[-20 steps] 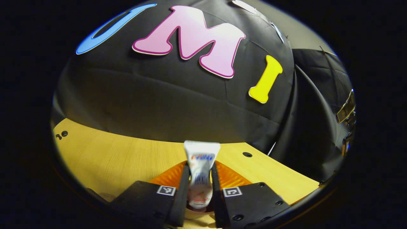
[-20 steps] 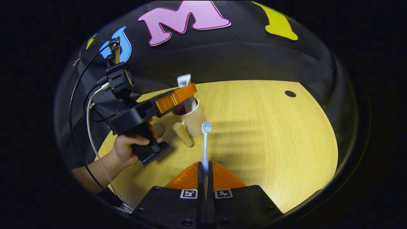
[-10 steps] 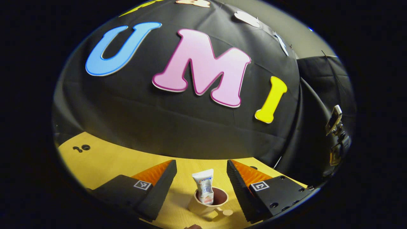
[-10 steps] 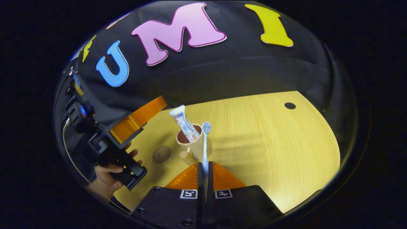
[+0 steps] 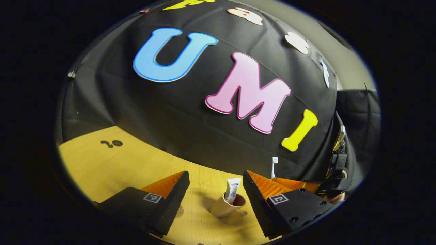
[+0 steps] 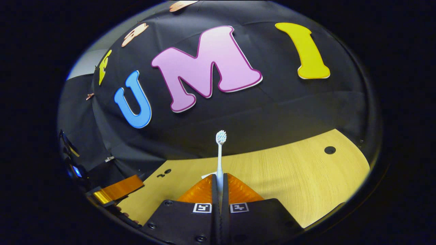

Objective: Put the toothbrush and toothpaste on the desktop into the cup, then pick up the cup and place it on the coaster on the desktop.

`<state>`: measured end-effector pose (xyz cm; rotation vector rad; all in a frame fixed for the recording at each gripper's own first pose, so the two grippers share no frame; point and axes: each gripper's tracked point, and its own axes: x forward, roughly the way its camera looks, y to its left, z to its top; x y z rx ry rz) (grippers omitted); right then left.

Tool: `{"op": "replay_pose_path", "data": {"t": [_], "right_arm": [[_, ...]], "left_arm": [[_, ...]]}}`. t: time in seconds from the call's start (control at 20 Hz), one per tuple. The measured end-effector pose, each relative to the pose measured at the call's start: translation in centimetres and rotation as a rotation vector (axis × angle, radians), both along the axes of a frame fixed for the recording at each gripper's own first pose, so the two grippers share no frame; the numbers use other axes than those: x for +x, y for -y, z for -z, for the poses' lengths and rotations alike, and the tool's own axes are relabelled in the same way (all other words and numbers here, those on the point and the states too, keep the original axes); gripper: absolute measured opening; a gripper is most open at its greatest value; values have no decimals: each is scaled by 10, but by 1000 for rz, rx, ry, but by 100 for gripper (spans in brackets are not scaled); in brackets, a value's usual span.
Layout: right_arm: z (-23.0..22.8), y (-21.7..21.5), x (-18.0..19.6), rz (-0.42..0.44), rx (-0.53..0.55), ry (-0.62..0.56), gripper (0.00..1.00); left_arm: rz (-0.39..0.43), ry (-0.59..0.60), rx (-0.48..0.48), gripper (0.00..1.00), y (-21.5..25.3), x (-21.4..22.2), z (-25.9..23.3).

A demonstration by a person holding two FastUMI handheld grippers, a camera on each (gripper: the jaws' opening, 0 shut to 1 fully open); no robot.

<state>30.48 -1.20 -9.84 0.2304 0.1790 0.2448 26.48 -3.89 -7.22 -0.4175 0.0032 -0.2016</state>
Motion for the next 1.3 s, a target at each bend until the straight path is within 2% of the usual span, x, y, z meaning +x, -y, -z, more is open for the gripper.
{"op": "replay_pose_path", "data": {"t": [0.1, 0.3, 0.5, 0.75, 0.9, 1.05, 1.15, 1.3], "right_arm": [[2, -8, 12, -1, 9, 36, 5], [5, -15, 34, 5, -16, 109, 5], [21, -25, 46, -4, -67, 143, 5], [35, -39, 43, -25, -189, 228, 5], [49, -48, 34, -49, -237, 231, 5], [66, -51, 27, -62, -241, 201, 11], [75, -50, 20, -69, -225, 178, 24], [74, -45, 11, -67, -204, 169, 84]], "left_arm": [[-16, 2, -25, 97, -9, -14, 3], [-43, 8, -15, 98, -22, -35, 7], [-64, -1, -2, 98, -36, -37, 24], [-65, -12, 5, 97, -34, -40, 38], [-58, -18, 8, 98, -31, -44, 43], [-57, -26, 16, 98, -30, -46, 47], [-56, -35, 19, 98, -29, -48, 51], [-64, -48, 21, 98, -28, -50, 51]]}}
